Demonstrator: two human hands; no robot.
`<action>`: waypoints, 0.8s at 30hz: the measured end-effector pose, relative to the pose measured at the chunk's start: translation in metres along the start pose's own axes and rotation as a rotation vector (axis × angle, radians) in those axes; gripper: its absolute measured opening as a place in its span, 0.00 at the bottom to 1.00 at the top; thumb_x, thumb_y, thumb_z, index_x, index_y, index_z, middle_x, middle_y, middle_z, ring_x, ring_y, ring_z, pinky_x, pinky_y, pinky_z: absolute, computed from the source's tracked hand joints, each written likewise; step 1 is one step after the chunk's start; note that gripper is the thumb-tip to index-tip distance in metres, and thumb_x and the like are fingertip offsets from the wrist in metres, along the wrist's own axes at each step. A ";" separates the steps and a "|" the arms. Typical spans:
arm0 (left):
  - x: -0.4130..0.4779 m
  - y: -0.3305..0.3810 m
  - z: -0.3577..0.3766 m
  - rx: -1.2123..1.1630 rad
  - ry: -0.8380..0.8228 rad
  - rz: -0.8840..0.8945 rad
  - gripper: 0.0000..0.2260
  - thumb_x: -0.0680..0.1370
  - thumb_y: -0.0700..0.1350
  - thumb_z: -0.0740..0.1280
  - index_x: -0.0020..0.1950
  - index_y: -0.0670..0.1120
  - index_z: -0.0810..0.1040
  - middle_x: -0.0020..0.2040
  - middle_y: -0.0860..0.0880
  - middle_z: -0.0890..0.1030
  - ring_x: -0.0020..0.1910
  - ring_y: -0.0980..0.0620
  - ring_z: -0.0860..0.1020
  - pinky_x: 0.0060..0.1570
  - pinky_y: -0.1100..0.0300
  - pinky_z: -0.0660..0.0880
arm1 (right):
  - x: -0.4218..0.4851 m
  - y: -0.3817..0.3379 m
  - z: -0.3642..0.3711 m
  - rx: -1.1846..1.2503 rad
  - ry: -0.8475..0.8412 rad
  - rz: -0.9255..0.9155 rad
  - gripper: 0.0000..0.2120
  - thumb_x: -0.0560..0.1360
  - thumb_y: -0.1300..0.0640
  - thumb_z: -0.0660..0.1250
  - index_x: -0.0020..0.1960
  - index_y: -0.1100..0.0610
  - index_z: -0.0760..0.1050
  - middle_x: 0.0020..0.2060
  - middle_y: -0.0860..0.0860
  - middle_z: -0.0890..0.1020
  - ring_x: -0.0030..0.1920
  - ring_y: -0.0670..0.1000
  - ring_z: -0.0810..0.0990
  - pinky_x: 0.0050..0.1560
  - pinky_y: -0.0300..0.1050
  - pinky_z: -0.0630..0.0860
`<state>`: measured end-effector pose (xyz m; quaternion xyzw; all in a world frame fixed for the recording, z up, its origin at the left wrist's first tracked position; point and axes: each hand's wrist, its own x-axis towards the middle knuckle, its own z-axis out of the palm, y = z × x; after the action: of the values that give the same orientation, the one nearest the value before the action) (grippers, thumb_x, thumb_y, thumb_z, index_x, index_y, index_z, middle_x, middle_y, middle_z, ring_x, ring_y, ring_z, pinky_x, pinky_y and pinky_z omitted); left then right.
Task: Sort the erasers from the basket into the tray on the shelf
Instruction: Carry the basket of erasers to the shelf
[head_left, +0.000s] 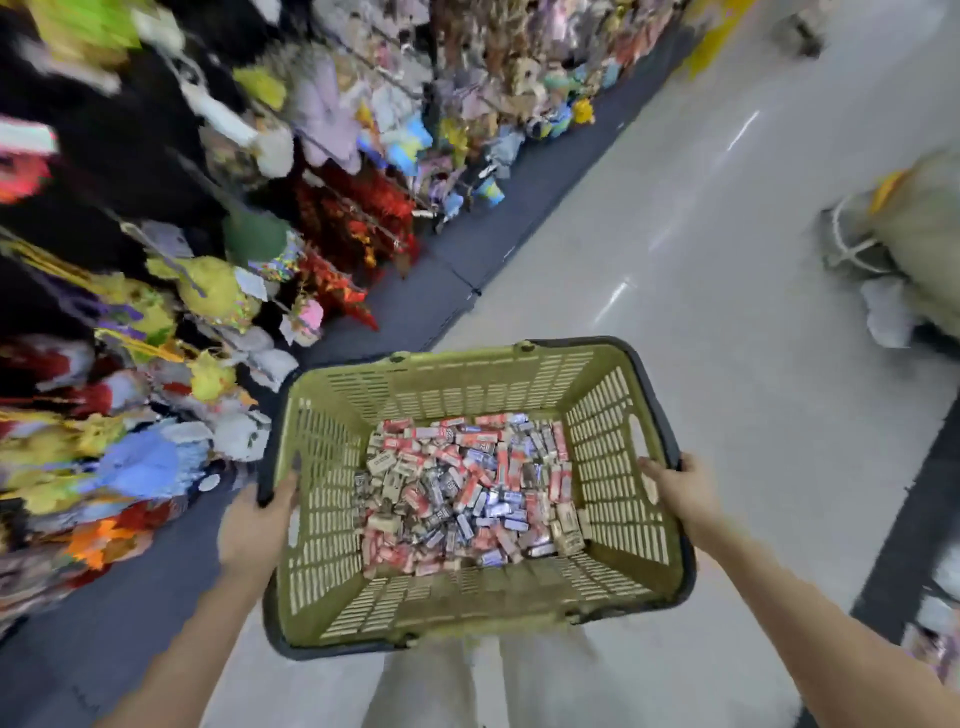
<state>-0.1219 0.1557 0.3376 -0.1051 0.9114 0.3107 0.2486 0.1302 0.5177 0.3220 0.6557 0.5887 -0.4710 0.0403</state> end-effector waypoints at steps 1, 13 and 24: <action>0.001 0.027 -0.002 0.018 -0.014 0.048 0.13 0.80 0.50 0.63 0.42 0.42 0.76 0.32 0.42 0.76 0.34 0.43 0.74 0.39 0.47 0.73 | -0.004 0.000 -0.016 0.025 0.007 0.034 0.09 0.73 0.54 0.70 0.47 0.57 0.73 0.31 0.49 0.78 0.28 0.49 0.78 0.24 0.39 0.70; 0.028 0.339 0.096 0.179 -0.204 0.461 0.18 0.78 0.52 0.66 0.40 0.38 0.76 0.34 0.36 0.78 0.38 0.38 0.79 0.39 0.49 0.69 | 0.047 -0.062 -0.173 0.364 0.235 0.155 0.03 0.73 0.59 0.68 0.41 0.57 0.75 0.28 0.52 0.78 0.28 0.53 0.78 0.25 0.42 0.72; 0.078 0.619 0.224 0.181 -0.306 0.592 0.16 0.79 0.55 0.64 0.43 0.43 0.77 0.35 0.41 0.78 0.35 0.41 0.76 0.37 0.50 0.73 | 0.197 -0.196 -0.292 0.505 0.395 0.149 0.03 0.72 0.62 0.67 0.43 0.61 0.78 0.31 0.53 0.80 0.31 0.54 0.78 0.27 0.41 0.72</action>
<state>-0.3156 0.7771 0.4618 0.2344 0.8784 0.2993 0.2898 0.1107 0.8991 0.4510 0.7649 0.4002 -0.4615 -0.2044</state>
